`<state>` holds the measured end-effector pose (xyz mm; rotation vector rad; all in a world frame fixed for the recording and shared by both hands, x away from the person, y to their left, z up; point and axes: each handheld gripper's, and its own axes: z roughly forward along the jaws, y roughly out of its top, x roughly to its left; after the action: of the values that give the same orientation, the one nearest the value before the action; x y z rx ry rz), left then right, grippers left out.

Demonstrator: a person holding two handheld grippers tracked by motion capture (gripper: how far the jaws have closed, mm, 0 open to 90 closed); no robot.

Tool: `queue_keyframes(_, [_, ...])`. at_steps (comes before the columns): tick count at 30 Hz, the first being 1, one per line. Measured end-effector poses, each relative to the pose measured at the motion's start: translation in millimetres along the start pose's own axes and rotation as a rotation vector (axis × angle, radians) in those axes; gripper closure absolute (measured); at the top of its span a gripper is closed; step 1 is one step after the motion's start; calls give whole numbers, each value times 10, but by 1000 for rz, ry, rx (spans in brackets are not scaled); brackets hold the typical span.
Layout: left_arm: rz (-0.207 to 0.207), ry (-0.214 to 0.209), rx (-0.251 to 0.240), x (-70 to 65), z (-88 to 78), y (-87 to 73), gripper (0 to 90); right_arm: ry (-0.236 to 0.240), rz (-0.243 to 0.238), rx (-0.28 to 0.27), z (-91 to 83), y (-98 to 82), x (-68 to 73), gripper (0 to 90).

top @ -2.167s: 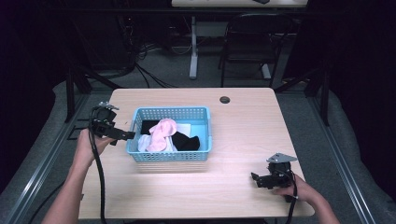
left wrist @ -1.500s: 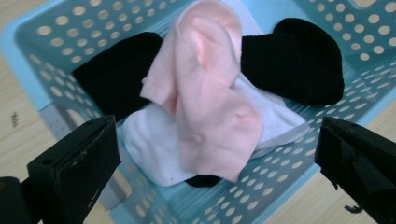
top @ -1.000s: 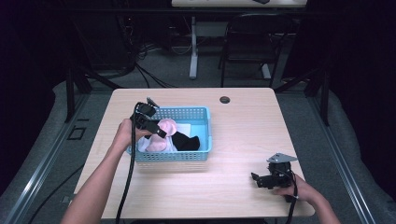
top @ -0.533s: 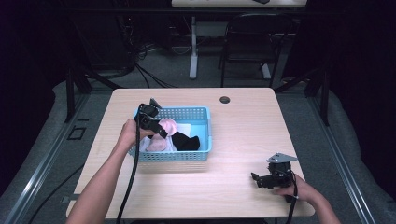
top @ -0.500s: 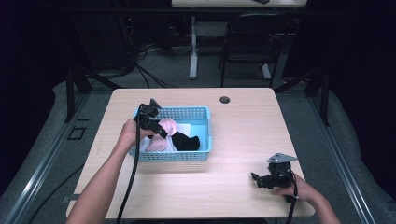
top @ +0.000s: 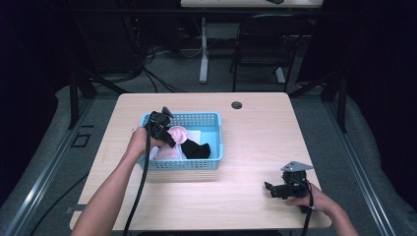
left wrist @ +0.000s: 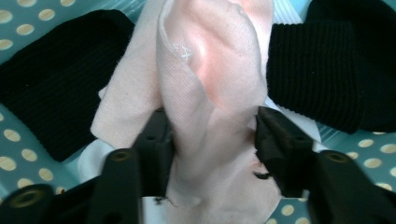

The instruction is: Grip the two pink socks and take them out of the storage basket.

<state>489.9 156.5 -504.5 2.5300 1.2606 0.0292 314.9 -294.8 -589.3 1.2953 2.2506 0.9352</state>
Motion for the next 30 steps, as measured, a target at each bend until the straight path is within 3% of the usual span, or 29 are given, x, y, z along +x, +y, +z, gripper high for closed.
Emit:
queue_keyframes(5, [33, 9, -4, -35, -38, -3, 711, -3, -3, 2, -1, -1, -3, 0])
queue_keyframes(11, [51, 17, -7, -69, -98, -20, 837, -2, -3, 1, -1, -1, -3, 0])
queue_keyframes(17, [58, 15, -19, -51, -185, -51, 852, -1, -2, 0, -1, -1, -2, 0])
queue_keyframes(30, [82, -2, -96, -103, -558, -107, 854, -5, -5, -4, 1, -3, 0, 0])
